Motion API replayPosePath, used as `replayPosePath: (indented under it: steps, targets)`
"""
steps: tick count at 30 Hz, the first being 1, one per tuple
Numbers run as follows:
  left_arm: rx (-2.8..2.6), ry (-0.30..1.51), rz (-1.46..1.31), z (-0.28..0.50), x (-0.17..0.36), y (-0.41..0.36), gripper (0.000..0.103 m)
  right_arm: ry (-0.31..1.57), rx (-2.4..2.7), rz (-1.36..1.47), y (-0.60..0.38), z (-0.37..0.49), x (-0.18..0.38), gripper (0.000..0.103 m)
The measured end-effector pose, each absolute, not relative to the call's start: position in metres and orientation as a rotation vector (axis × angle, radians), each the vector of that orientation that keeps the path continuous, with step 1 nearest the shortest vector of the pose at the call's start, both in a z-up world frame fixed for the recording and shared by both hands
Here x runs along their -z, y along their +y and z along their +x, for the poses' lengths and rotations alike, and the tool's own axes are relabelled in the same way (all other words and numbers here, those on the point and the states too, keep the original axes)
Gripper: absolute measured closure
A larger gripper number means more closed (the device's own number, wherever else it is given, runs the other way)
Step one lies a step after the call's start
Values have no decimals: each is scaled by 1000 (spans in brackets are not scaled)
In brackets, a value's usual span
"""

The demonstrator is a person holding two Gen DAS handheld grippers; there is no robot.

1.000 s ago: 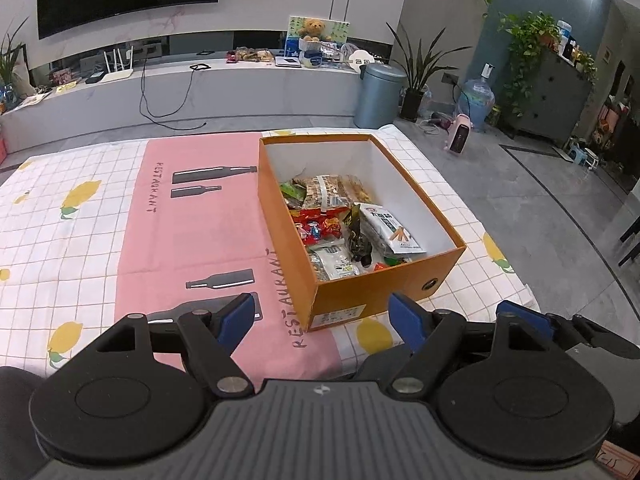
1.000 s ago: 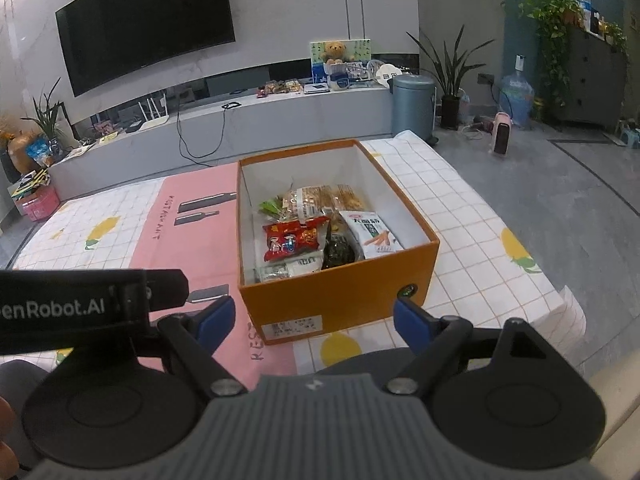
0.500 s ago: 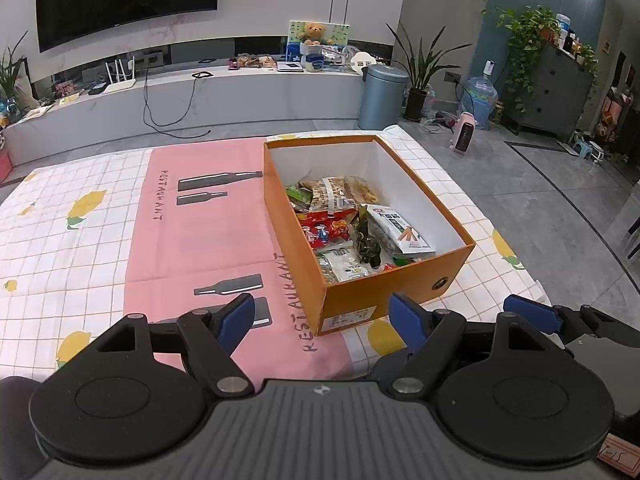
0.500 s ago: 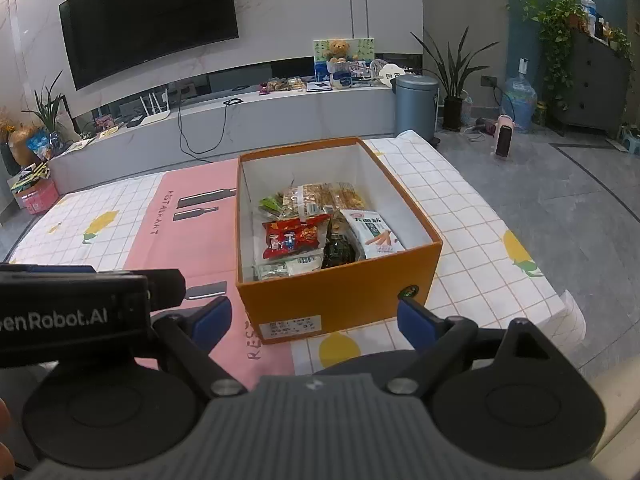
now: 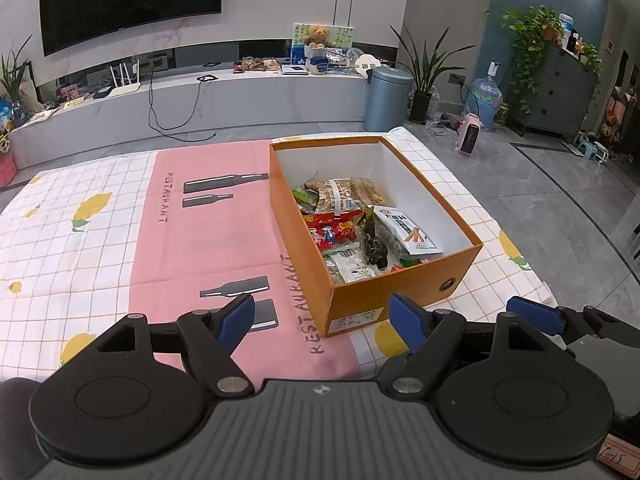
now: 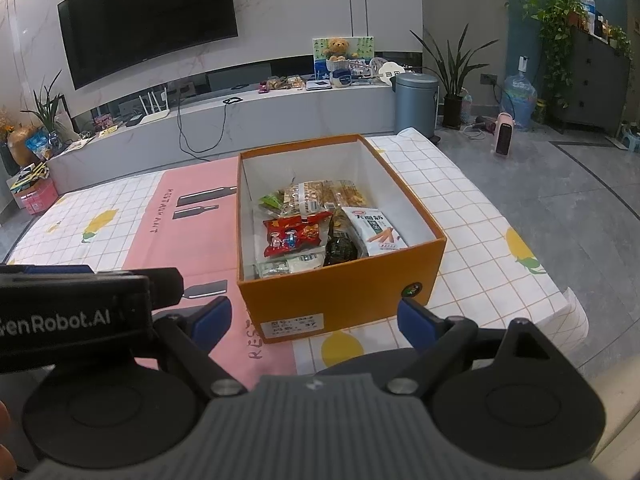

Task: Organize snacks

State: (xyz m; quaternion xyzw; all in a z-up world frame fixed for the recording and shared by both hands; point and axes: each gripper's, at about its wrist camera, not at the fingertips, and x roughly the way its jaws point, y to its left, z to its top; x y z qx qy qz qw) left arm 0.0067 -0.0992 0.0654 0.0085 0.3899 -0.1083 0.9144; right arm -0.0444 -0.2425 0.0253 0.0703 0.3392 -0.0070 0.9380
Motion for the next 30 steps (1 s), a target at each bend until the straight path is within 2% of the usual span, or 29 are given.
replayPosePath:
  steps: [30]
  targets:
    - [243,777,53,-1,-62,-98,13,689,11,110,-228,-46,-23,15]
